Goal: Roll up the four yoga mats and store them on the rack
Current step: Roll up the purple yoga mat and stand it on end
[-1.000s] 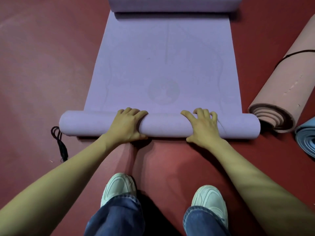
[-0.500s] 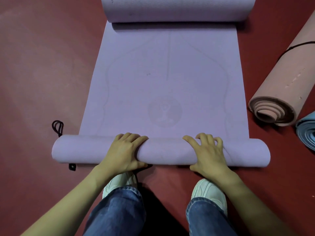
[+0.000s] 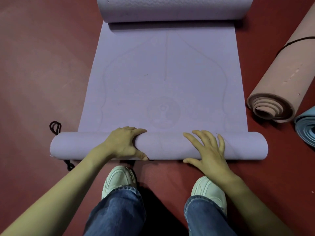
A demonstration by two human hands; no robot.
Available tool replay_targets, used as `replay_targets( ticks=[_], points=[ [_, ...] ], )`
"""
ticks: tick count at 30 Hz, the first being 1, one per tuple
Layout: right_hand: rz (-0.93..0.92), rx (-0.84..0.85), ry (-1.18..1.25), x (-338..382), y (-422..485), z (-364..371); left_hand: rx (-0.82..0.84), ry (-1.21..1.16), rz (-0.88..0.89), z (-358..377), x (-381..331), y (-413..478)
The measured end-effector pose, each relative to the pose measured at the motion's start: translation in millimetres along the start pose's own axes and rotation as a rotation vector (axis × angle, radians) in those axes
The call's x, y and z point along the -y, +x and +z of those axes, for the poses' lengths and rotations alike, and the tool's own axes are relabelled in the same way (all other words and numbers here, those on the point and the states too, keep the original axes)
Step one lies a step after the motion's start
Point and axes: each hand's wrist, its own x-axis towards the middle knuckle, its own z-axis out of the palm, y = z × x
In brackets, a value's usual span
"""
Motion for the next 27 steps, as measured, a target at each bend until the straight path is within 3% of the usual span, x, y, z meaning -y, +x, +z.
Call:
replay_targets(
  ticks=[5, 8, 10, 12, 17, 20, 24, 27],
  points=[
    [0.039, 0.275, 0.059, -6.3, 35.7, -24.3, -0.391, 0.011, 0.146, 24.4, 5.2, -15.2],
    [0.055, 0.417, 0.09, -6.9, 61.3, -36.3, -0.584, 0.021, 0.055, 54.7, -14.0, -23.0],
    [0.053, 0.466, 0.069, -8.1, 68.1, -39.2, -0.629, -0.067, -0.003, 62.0, -22.8, -21.2],
    [0.023, 0.397, 0.06, -11.0, 64.9, -36.8, -0.645, -0.152, -0.042, 56.1, -22.3, -13.2],
    [-0.086, -0.143, -0.077, -7.1, 27.2, 5.8, -0.624, -0.127, -0.084, 37.0, -18.6, 8.6],
    [-0.077, -0.163, -0.17, -0.2, 19.0, 21.4, -0.565, -0.179, -0.119, 23.6, -17.2, 15.6],
    [-0.072, -0.137, -0.116, -2.2, 39.2, 10.1, -0.487, -0.162, -0.143, 9.5, -12.2, 31.1],
    [-0.062, -0.076, -0.064, -4.2, 53.9, -2.5, -0.635, -0.151, -0.054, 5.9, -11.7, 39.9]
  ],
)
